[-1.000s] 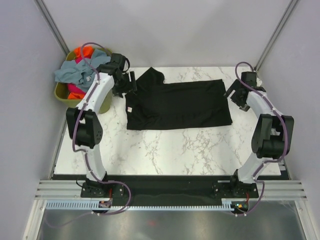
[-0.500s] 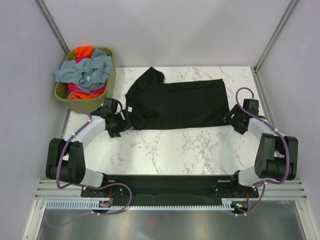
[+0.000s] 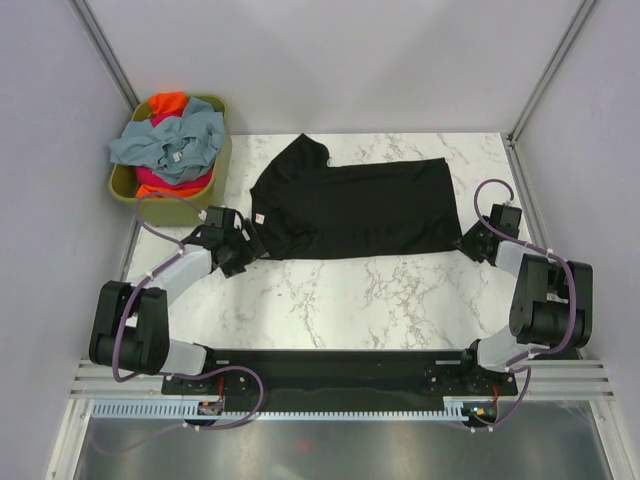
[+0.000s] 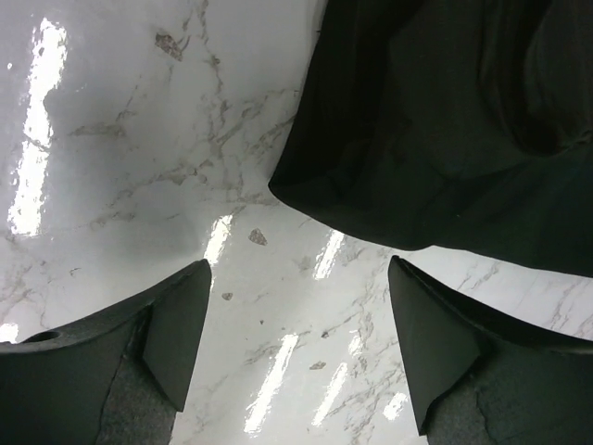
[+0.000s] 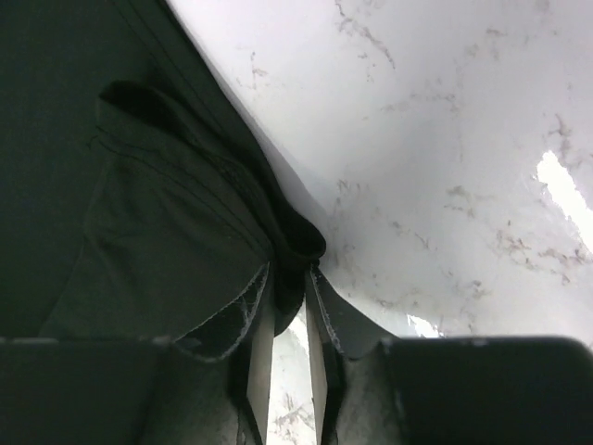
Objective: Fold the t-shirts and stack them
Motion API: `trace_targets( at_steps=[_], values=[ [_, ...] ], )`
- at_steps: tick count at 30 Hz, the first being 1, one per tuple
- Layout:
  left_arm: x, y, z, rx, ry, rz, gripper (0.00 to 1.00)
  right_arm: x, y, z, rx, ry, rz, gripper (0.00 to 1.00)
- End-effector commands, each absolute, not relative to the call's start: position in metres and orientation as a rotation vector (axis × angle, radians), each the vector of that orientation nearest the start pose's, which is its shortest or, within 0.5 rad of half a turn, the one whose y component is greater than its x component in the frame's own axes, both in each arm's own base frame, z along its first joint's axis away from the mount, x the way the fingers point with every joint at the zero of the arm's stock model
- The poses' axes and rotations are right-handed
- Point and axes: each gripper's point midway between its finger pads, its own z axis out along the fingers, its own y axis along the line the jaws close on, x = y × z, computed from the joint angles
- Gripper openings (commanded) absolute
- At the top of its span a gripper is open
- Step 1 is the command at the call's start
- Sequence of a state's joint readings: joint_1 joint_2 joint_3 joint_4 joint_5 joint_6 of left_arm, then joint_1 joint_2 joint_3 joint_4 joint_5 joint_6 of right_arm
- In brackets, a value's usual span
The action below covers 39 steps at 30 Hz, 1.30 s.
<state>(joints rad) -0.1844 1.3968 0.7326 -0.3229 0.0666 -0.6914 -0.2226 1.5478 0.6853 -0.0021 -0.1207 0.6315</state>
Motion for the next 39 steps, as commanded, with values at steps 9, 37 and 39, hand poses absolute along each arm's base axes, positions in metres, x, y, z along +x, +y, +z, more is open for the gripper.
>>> trace_targets(
  at_steps=[9, 37, 39],
  values=[
    [0.332, -0.098, 0.046, -0.71, 2.363, -0.48, 0.79, 0.357, -0.029, 0.003, 0.98, 2.269, 0.389, 0.19],
    [0.328, -0.077, 0.091, -0.635, 2.318, -0.377, 0.07, 0.317, -0.055, 0.015, 1.079, 2.303, 0.214, 0.0],
    [0.316, -0.079, 0.079, -0.639, 2.351, -0.389, 0.1, 0.312, -0.054, 0.016, 1.079, 2.3, 0.217, 0.0]
  ],
)
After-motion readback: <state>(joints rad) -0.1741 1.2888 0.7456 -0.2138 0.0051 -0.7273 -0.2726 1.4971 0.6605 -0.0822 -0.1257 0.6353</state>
